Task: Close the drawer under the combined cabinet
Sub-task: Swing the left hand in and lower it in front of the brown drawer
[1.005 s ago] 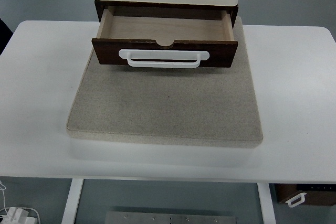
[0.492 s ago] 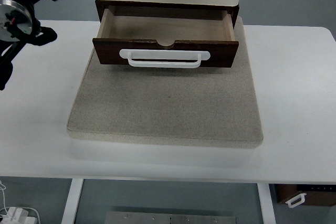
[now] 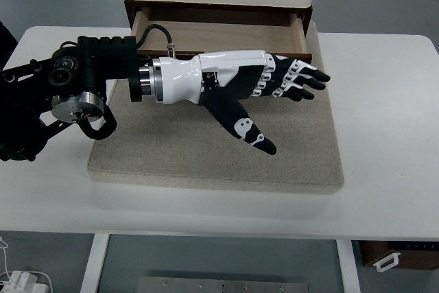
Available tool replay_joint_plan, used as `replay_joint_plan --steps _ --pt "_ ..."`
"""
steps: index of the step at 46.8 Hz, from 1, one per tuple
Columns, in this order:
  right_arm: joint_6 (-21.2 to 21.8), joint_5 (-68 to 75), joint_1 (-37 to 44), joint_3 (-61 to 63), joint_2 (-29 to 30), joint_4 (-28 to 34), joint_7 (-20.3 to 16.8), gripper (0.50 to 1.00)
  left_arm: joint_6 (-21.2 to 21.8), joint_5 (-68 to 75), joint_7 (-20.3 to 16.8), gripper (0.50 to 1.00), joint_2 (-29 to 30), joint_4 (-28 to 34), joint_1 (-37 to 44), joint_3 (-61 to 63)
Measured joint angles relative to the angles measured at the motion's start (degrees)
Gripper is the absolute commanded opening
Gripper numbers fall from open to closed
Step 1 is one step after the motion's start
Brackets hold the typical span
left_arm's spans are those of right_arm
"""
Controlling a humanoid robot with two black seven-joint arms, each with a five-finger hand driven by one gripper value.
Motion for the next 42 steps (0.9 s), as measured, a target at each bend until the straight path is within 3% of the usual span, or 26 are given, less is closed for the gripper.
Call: replay_joint_plan --steps 13,23,34,42 --pt "0.0 0.0 0.0 0.0 0.0 0.0 0.0 0.952 -1.4 9.7 10.3 1.000 0.0 0.5 -0.3 2.4" --pt "0.0 0.0 0.0 0.0 0.0 0.0 0.0 0.952 -8.1 12.5 17.8 1.000 -0.4 4.0 -1.8 2.5" --pt "0.0 0.0 0.0 0.0 0.0 0.0 0.0 0.952 -12.2 14.2 19.2 1.000 -2.9 11.3 -4.1 2.8" --pt "0.0 0.0 0.0 0.0 0.0 0.0 0.0 0.952 -12.7 15.1 19.3 1.000 -4.1 13.5 -5.4 2.8"
